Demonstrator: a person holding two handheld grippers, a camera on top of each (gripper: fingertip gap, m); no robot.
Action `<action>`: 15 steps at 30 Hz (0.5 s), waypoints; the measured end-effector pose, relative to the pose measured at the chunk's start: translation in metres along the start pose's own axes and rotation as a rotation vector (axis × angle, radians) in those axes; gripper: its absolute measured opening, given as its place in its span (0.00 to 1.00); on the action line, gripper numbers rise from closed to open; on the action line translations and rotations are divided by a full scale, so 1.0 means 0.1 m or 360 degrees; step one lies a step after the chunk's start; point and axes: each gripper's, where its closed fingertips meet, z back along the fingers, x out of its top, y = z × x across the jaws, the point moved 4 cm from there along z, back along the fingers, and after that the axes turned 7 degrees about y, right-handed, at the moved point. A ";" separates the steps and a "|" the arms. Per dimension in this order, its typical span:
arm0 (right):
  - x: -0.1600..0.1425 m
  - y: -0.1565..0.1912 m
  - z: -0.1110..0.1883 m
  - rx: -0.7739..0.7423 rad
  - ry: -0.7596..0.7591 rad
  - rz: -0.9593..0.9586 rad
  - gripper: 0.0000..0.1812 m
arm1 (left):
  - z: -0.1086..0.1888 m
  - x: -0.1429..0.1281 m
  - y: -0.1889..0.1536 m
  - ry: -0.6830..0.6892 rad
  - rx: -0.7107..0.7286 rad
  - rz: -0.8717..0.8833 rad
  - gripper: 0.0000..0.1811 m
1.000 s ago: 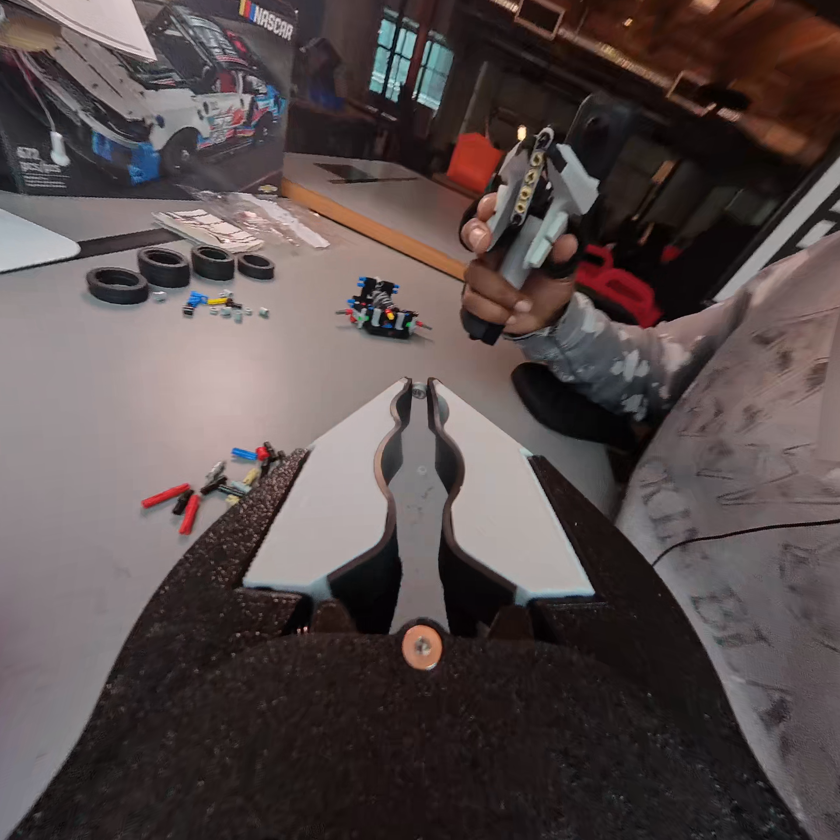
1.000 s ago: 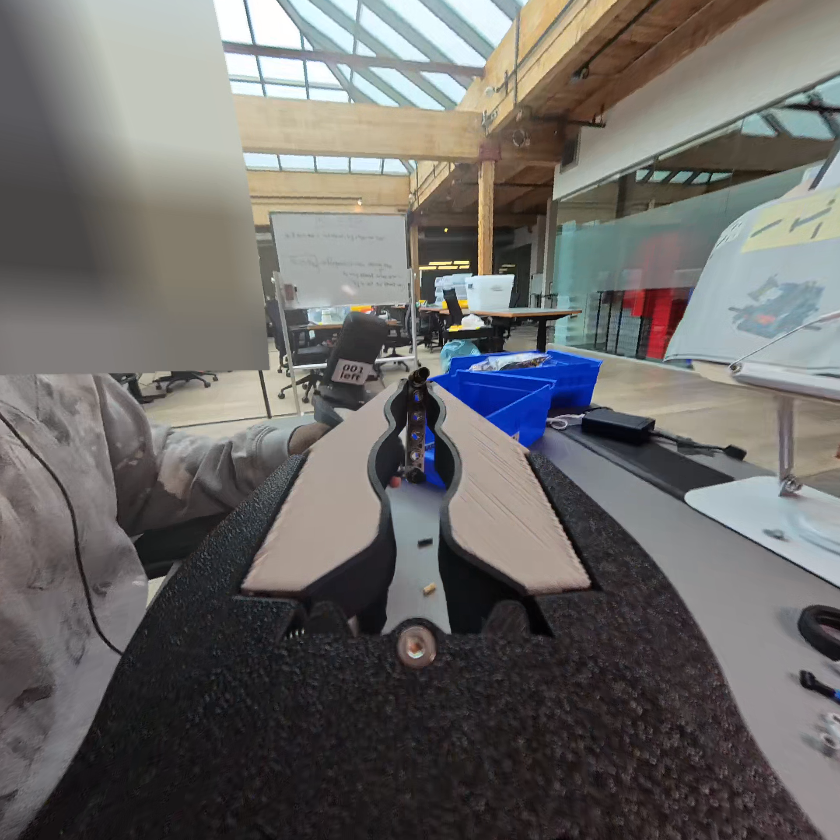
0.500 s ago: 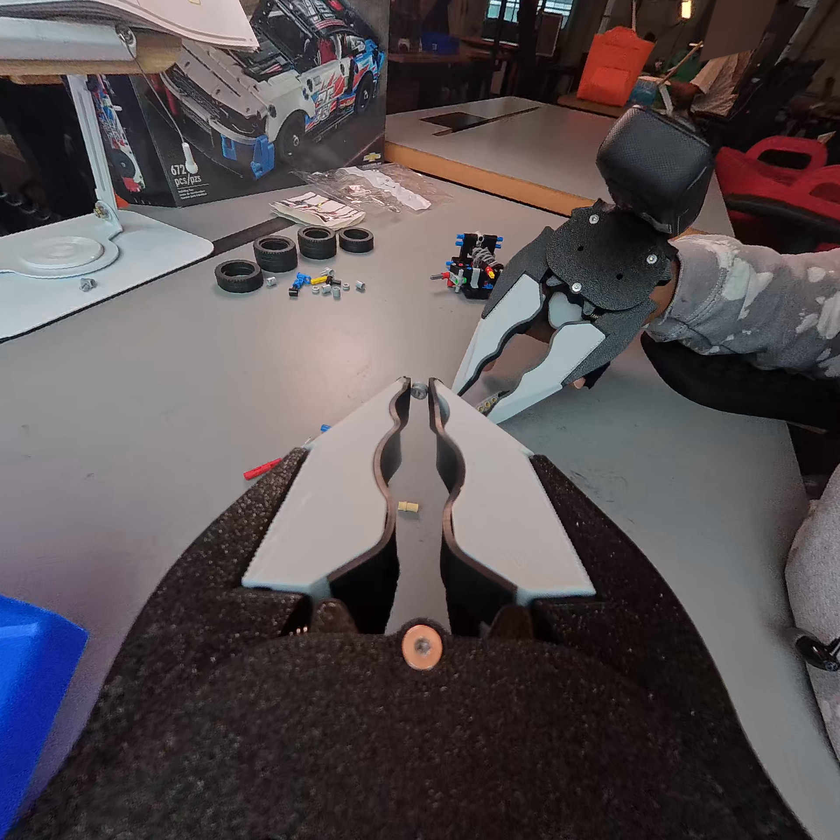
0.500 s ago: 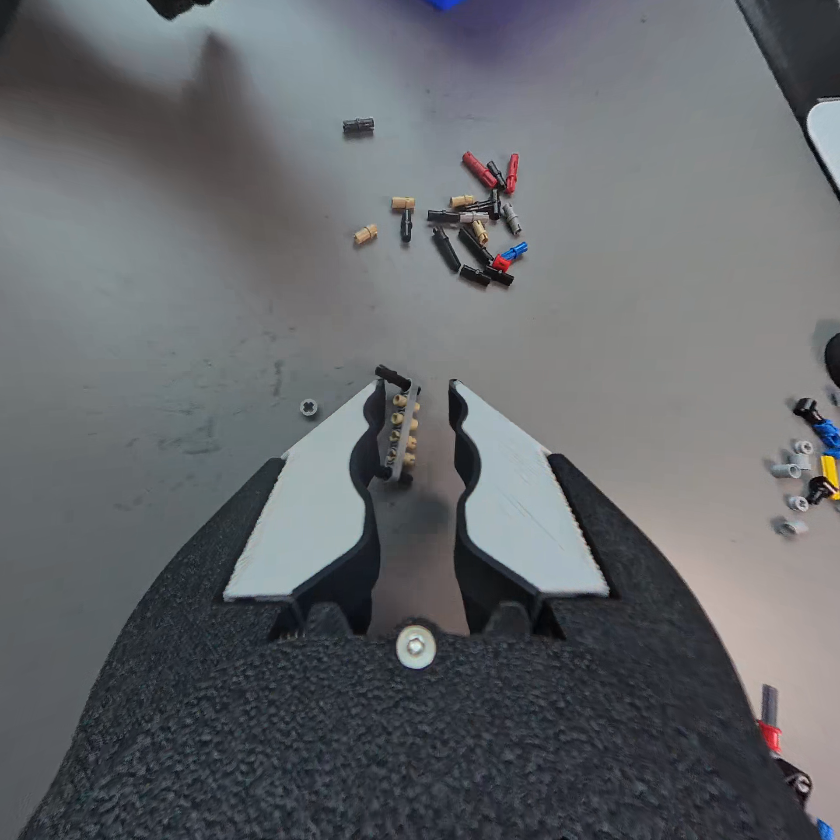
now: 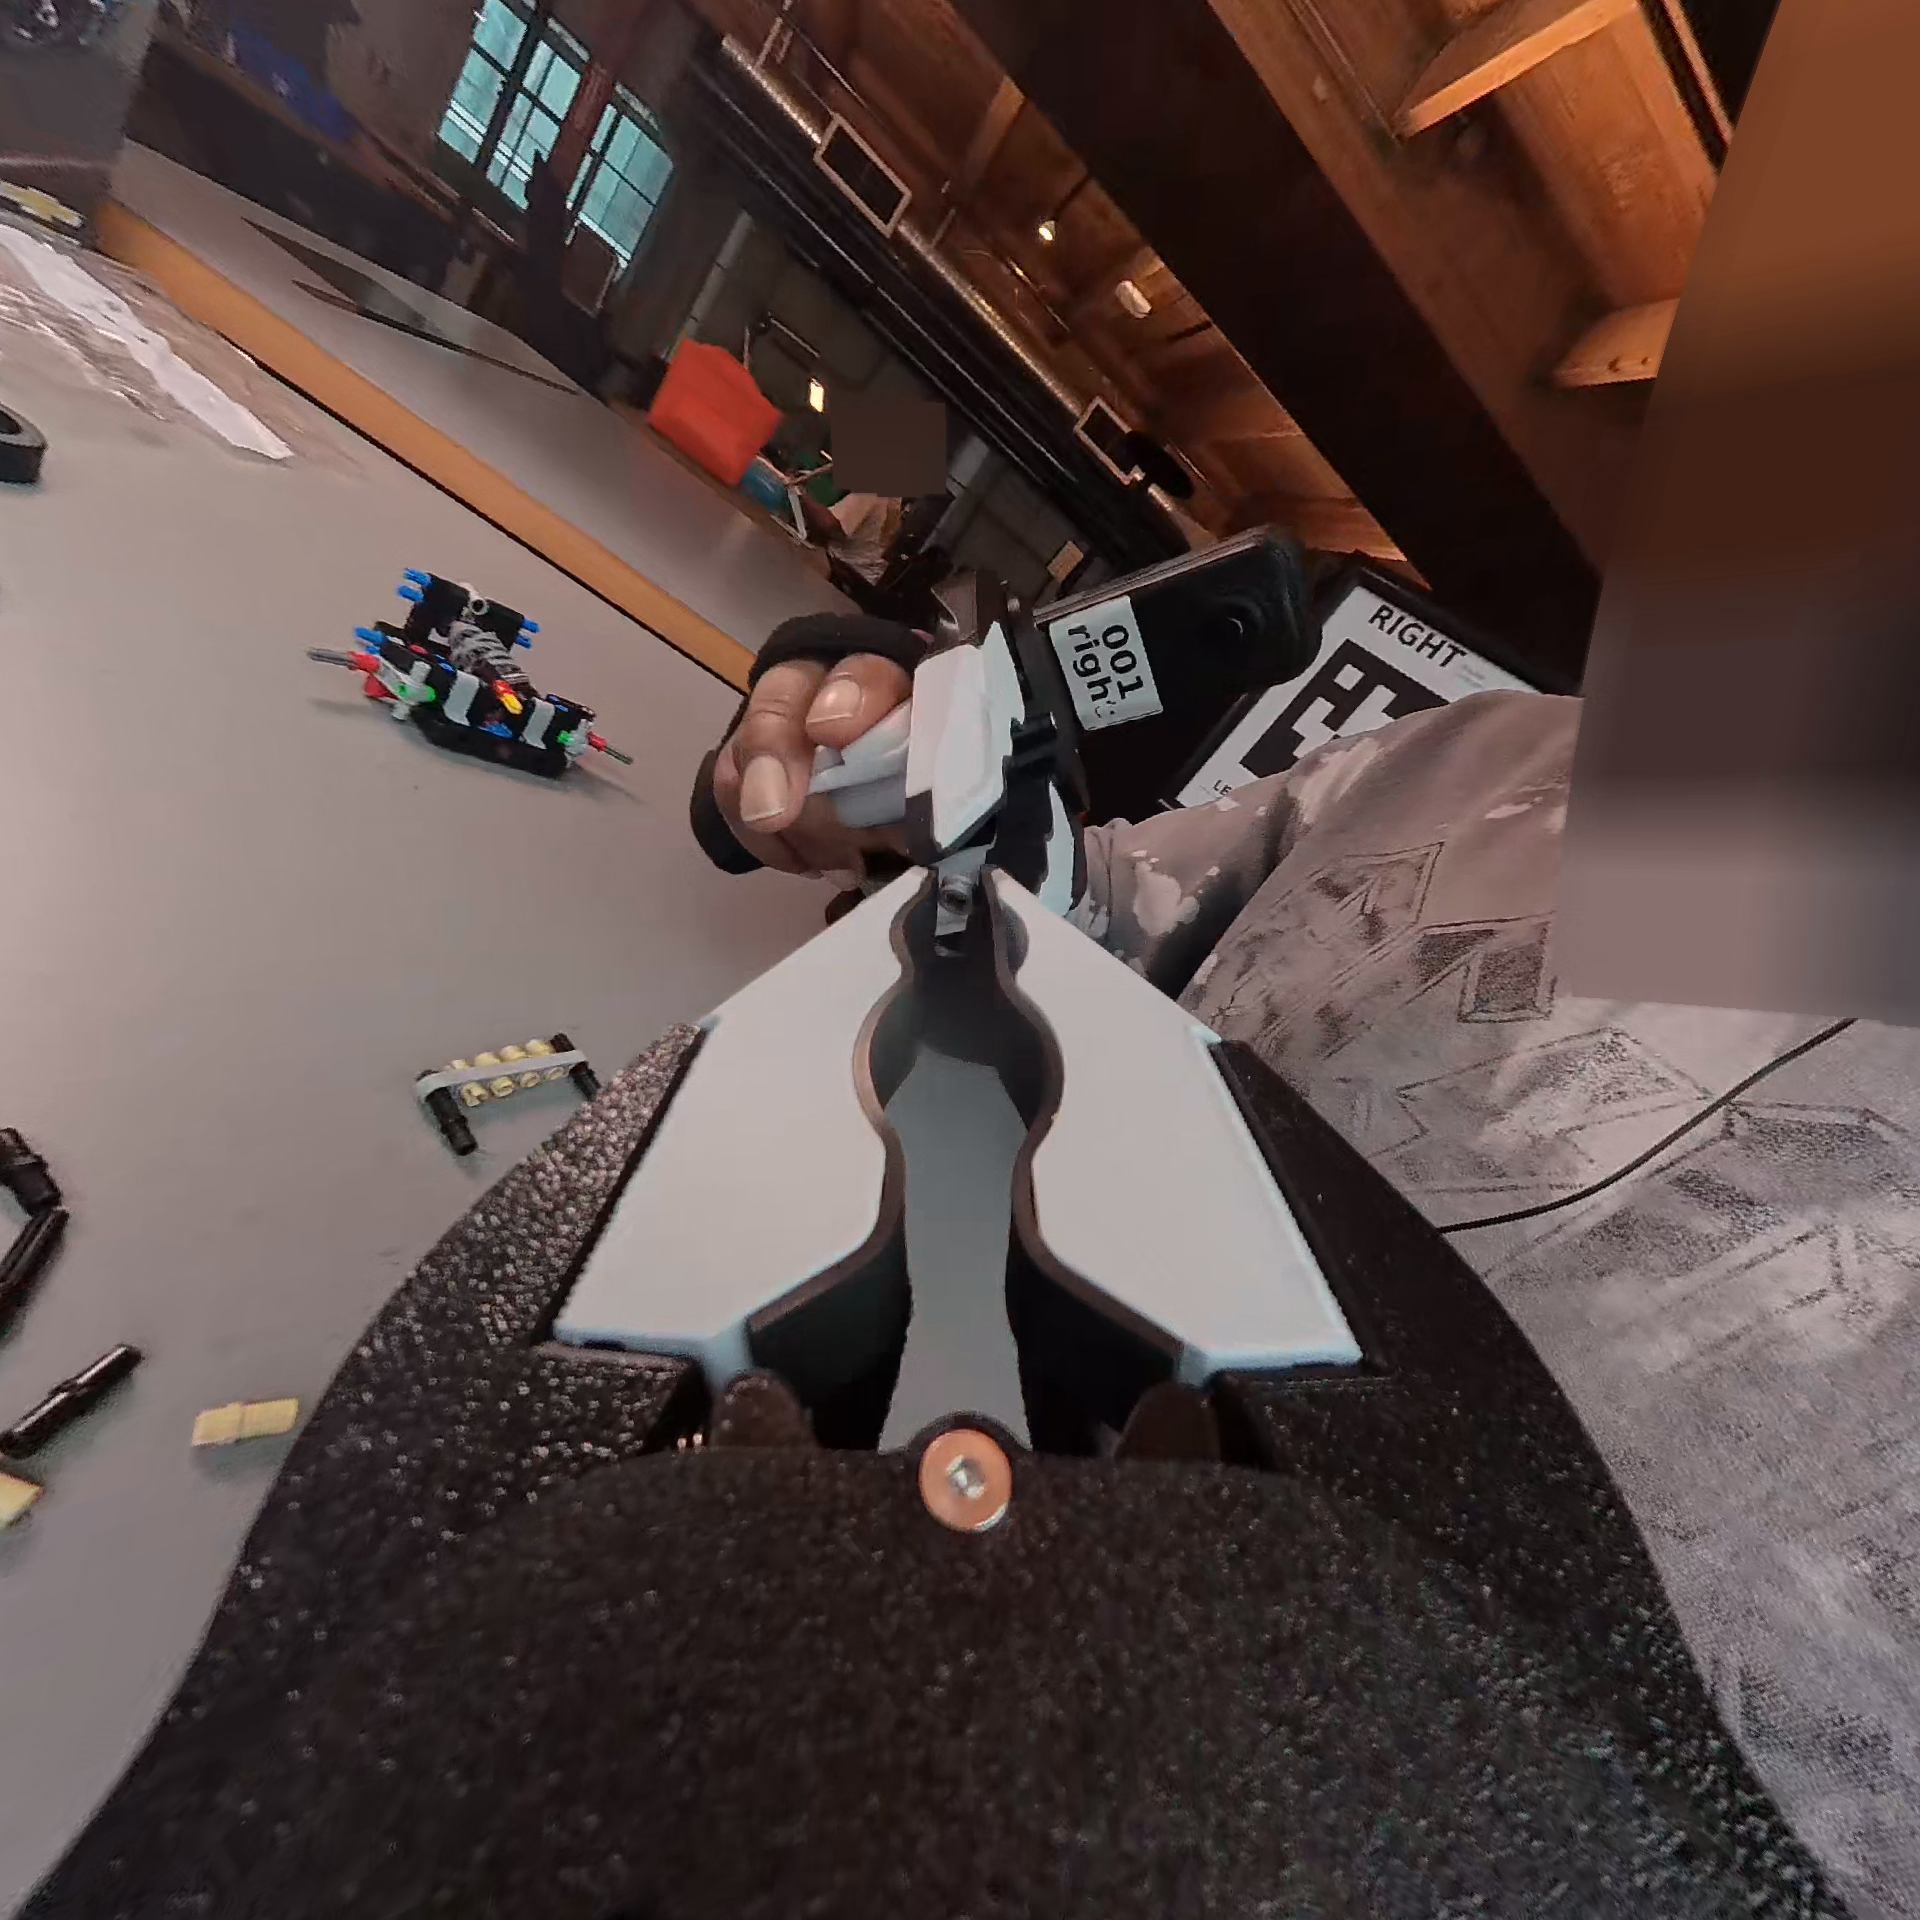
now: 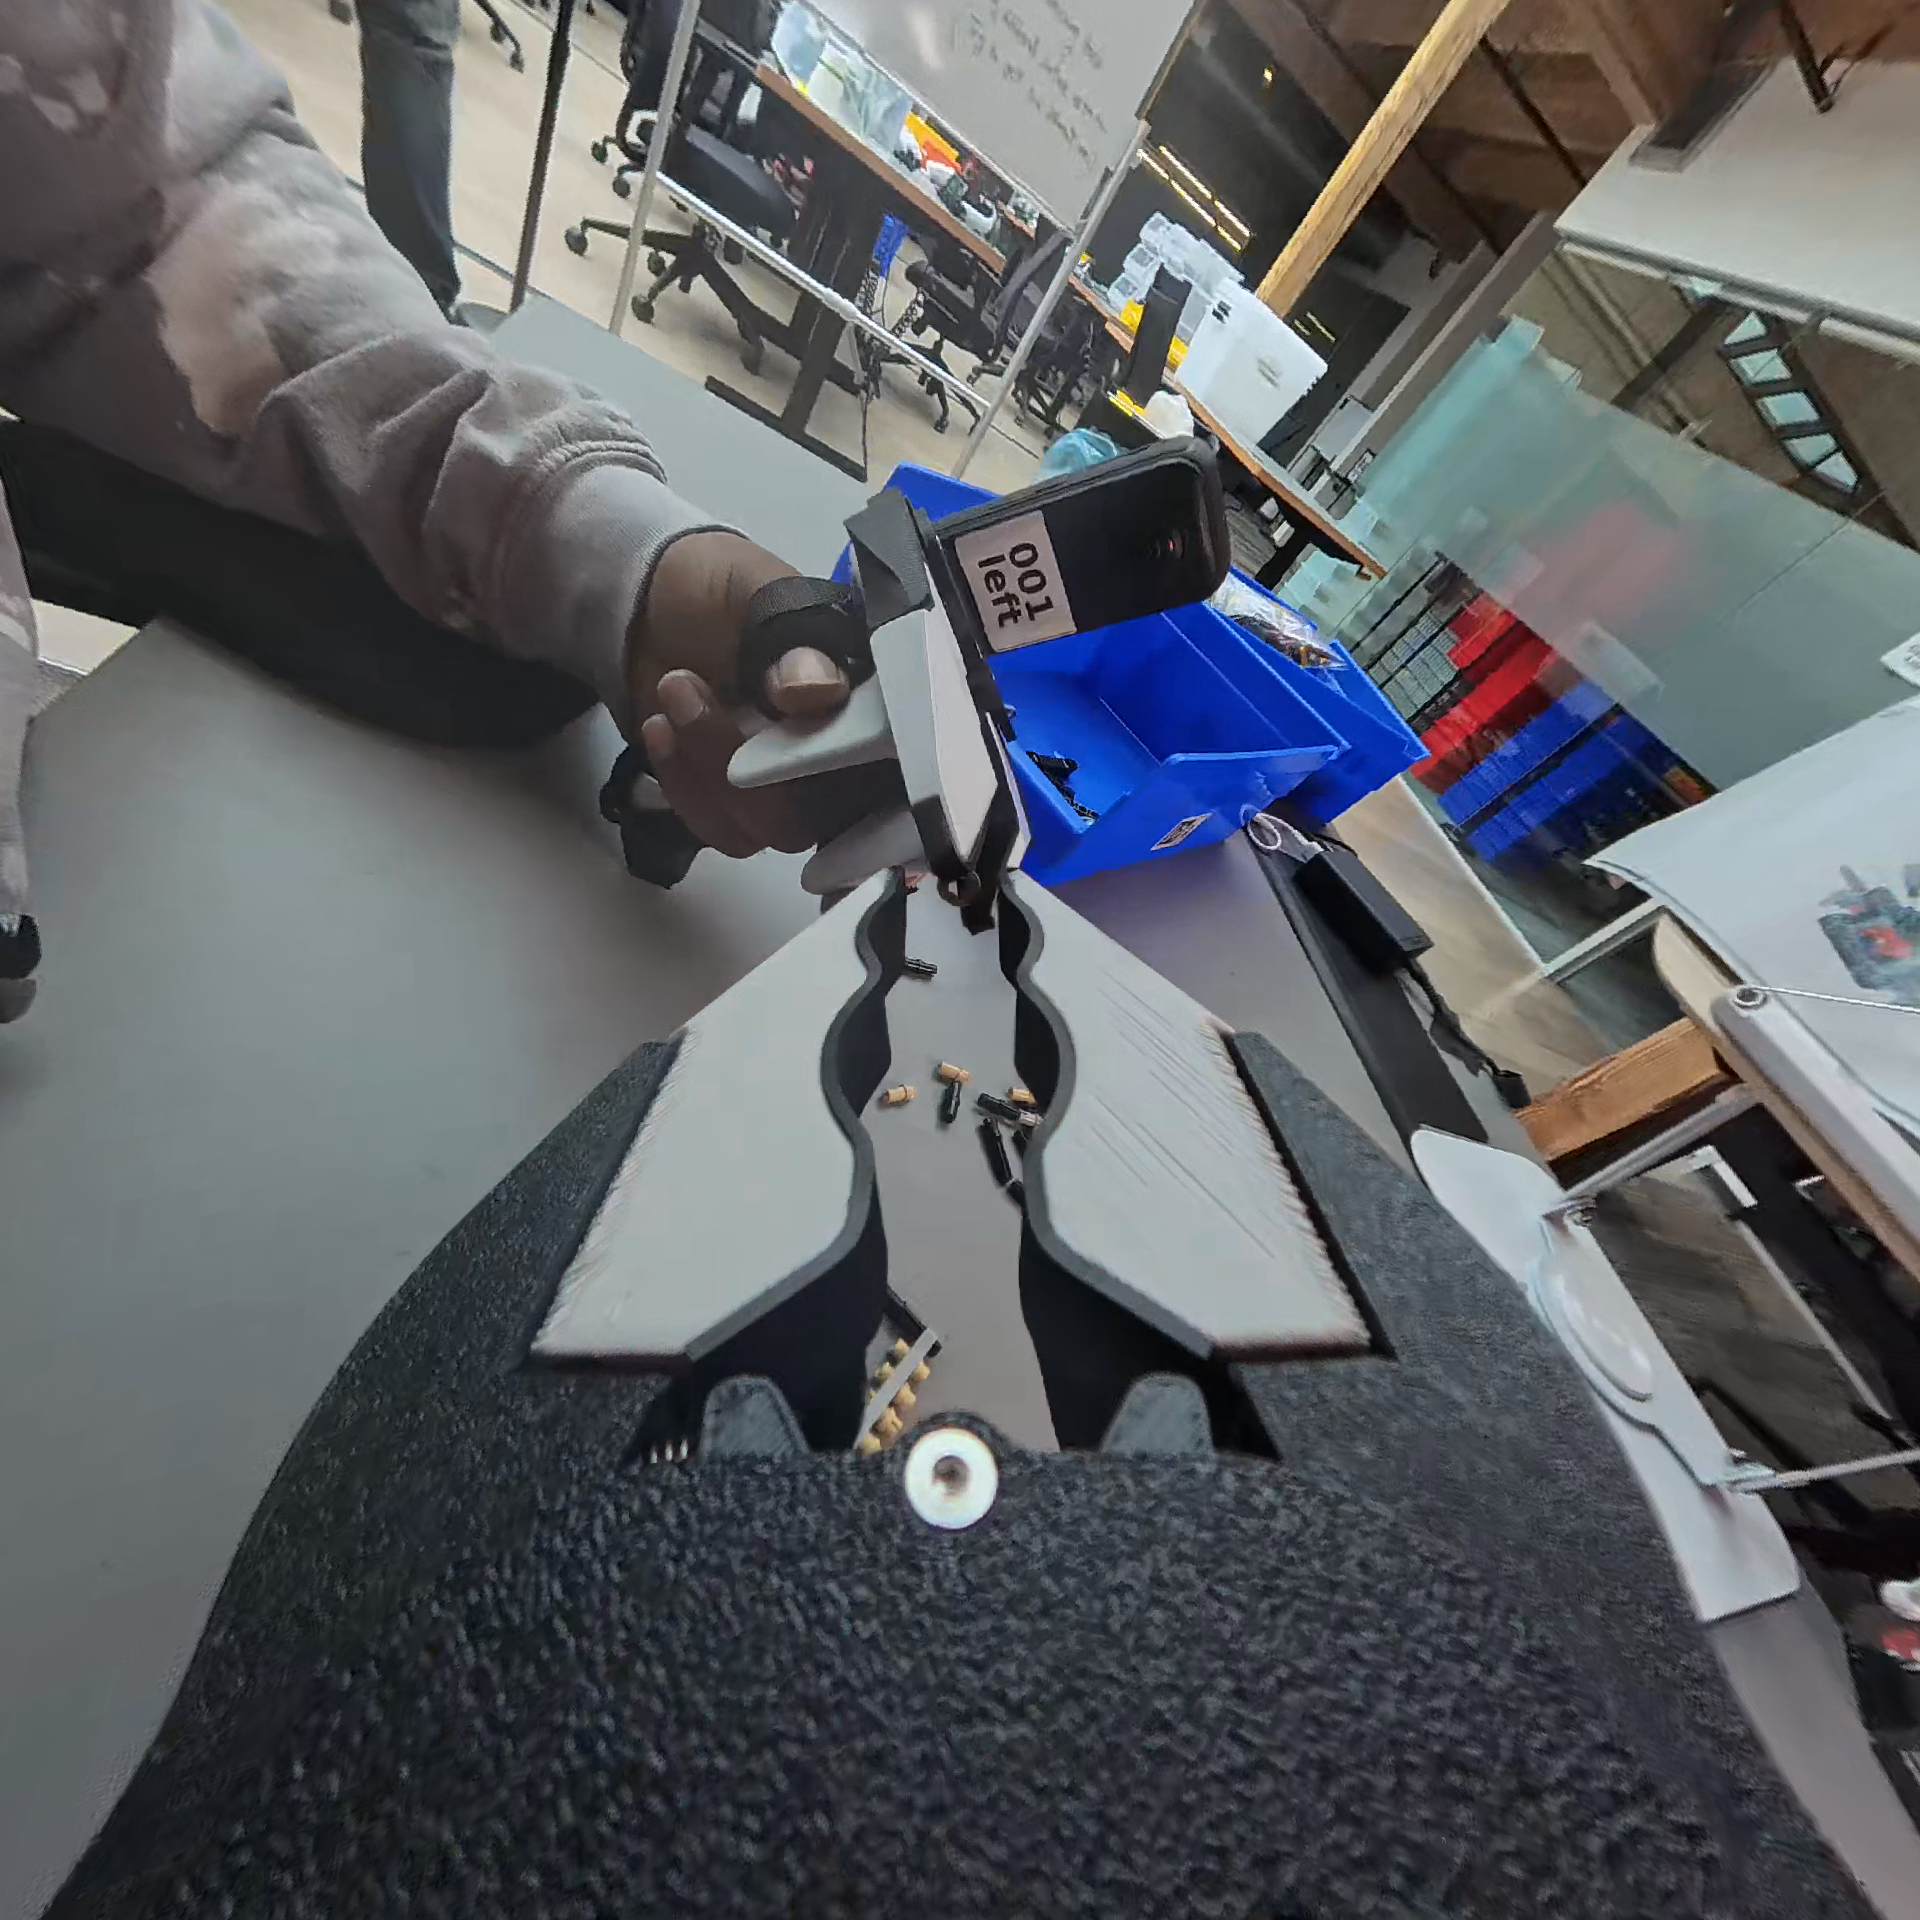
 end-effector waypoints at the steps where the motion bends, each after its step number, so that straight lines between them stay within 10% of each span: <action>1: 0.02 0.00 0.00 -0.0018 -0.0008 0.0033 0.08 | -0.02 -0.01 0.01 0.0015 -0.0004 0.0021 0.04; 9: 0.03 -0.06 0.02 0.0054 0.0045 -0.0018 0.04 | -0.03 0.01 0.03 -0.0070 -0.0092 0.0216 0.04; 15: -0.01 -0.58 0.19 -0.0043 0.0128 -0.0139 0.04 | 0.29 0.34 0.07 -0.0559 -0.0267 0.0408 0.08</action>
